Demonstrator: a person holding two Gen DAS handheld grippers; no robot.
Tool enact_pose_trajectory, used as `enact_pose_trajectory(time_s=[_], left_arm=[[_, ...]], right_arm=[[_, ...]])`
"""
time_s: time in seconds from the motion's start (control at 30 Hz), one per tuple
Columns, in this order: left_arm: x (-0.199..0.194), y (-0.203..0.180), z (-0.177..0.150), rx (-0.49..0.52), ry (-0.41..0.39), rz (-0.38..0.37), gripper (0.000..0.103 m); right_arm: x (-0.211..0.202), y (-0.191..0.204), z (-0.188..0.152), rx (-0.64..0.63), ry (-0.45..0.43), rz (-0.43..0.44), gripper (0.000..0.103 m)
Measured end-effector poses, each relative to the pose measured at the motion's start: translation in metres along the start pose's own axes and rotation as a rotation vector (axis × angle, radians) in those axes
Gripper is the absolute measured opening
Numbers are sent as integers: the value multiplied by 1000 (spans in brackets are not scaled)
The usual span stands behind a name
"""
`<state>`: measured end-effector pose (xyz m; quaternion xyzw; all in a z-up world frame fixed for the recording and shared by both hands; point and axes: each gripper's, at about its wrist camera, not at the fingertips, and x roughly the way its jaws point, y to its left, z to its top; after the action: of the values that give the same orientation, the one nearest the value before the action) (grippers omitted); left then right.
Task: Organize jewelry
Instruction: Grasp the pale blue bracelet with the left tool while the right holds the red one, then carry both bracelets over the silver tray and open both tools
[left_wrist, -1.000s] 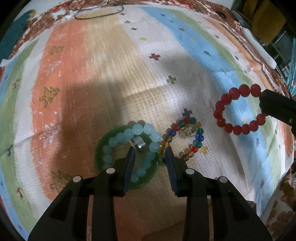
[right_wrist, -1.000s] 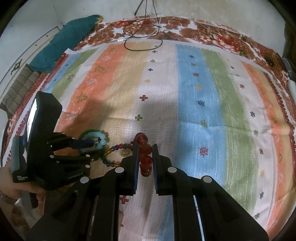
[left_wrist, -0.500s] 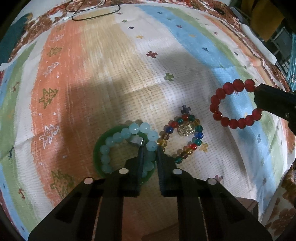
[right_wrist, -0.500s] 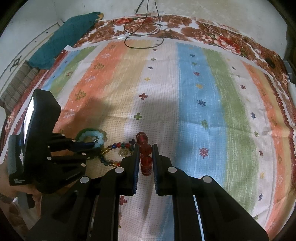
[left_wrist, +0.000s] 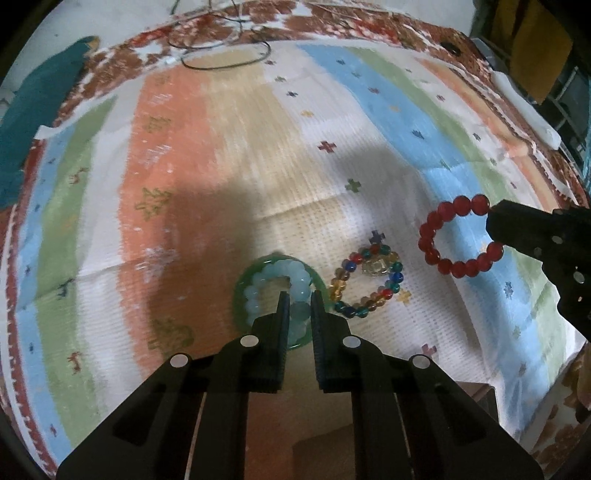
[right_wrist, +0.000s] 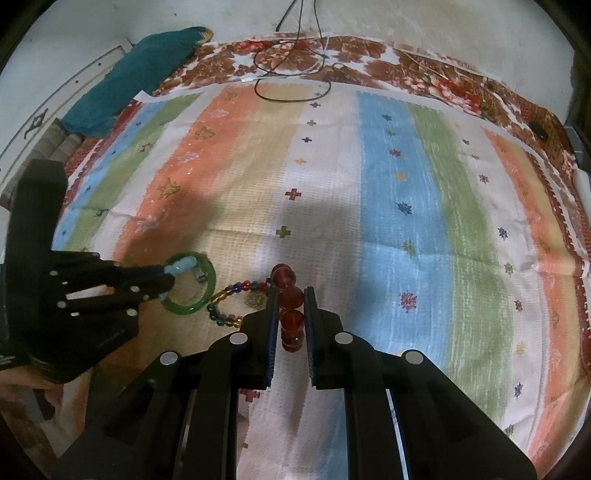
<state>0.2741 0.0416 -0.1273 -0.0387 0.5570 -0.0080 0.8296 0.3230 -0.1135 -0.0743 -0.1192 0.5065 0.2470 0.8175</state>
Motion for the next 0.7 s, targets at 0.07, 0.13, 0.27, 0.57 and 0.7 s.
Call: enact_pose_trajectory(time_s=[0.07, 0.13, 0.27, 0.57, 0.7], left_arm=[[-5, 2, -1, -13, -12, 24, 11], [-9, 4, -2, -22, -20, 28, 11], [-22, 4, -5, -31, -43, 33, 11], [-53, 0, -16, -50, -99, 33, 11], [-70, 0, -23, -64, -134, 27, 11]], right_arm=[[-1, 3, -1, -1, -4, 1, 14], [-3, 4, -2, -2, -9, 1, 14], [-9, 9, -4, 0, -21, 4, 14], [-24, 17, -11, 10, -48, 14, 14], [-32, 22, -14, 10, -68, 18, 14]])
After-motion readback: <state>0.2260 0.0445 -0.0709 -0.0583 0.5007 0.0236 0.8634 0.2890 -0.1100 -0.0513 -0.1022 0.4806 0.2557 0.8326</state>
